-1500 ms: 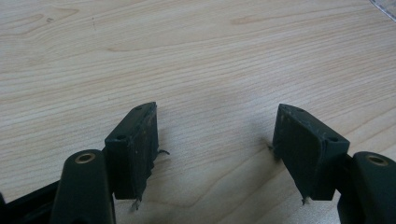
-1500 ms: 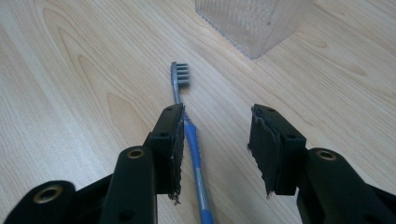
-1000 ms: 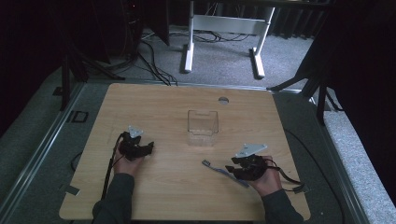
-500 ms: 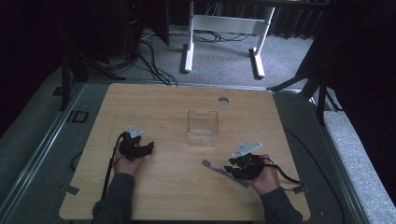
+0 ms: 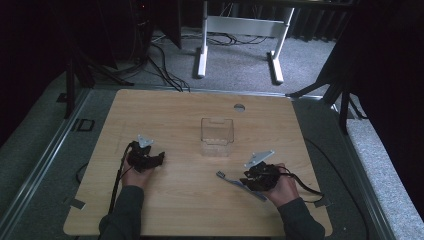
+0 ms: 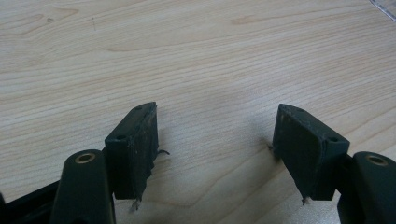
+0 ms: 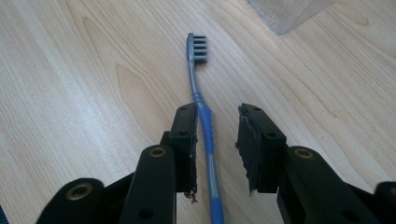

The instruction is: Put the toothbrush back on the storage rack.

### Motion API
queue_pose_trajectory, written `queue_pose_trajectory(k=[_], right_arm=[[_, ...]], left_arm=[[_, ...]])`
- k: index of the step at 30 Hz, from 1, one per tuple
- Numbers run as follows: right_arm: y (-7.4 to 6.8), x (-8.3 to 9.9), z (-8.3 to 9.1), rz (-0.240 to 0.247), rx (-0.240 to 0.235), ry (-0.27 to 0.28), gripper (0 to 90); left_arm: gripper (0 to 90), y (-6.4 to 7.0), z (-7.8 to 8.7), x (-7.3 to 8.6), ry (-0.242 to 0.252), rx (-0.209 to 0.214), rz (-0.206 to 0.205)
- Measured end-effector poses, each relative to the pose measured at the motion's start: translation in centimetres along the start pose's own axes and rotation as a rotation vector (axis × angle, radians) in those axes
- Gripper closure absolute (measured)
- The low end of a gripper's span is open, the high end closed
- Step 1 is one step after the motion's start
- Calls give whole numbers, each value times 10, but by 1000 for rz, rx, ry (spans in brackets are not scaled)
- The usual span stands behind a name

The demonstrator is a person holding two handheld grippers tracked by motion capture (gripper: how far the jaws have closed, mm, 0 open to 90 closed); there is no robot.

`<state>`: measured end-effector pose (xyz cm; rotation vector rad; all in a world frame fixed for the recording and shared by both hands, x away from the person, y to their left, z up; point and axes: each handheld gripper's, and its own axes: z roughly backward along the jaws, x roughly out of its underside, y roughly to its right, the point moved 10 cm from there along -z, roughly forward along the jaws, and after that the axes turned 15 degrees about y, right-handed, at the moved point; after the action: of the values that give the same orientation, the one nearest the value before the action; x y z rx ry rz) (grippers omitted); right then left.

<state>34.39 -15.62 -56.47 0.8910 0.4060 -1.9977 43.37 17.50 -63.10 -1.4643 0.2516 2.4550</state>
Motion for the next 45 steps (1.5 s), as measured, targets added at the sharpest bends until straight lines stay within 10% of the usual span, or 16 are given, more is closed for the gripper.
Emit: queue_pose_trajectory(k=[45], right_arm=[[-2,6,-15,45,-50,-189,680]], left_arm=[[317,0,0,0,0,0,0]])
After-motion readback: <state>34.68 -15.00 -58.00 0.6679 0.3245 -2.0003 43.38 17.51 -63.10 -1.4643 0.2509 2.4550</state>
